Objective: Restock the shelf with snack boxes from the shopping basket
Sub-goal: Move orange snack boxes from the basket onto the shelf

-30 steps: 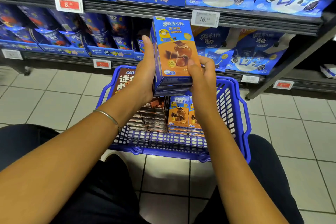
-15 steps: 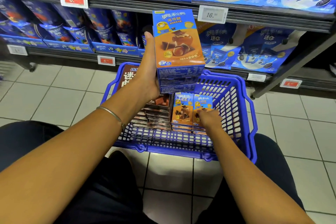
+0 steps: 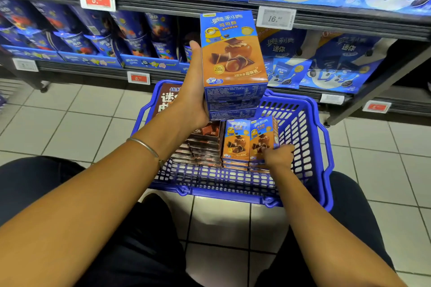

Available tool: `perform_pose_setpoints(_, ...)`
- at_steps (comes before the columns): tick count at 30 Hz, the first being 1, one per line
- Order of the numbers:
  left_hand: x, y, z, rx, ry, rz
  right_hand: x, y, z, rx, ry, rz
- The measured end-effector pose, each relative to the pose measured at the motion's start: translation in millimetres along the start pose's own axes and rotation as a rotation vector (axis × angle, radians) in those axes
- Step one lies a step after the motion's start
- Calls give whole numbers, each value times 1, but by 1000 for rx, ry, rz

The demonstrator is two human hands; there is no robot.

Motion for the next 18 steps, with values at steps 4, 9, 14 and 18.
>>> perform_pose_setpoints(4, 0, 0, -2, -3, -8, 3, 25, 32, -19, 73, -424, -69)
perform_pose_setpoints(9, -1, -1, -3, -7, -32, -8, 63, 99, -62, 227, -748, -348)
perform_pose_setpoints(14, 0, -2, -3, -5, -25, -23, 97, 159, -124, 322, -972, -711)
perform_pose_setpoints(18, 1, -6, -1, -29, -6, -39, 118, 196, -154, 442, -932, -786)
Point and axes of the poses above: each hand's wrist, its own y-axis away from the middle knuckle, its own x-axis out of the back of the hand, z = x × y, the point moved 5 cm from there along -y, towards the middle knuckle, and after that the axes turned 15 degrees about -x, right-handed, at the moved point
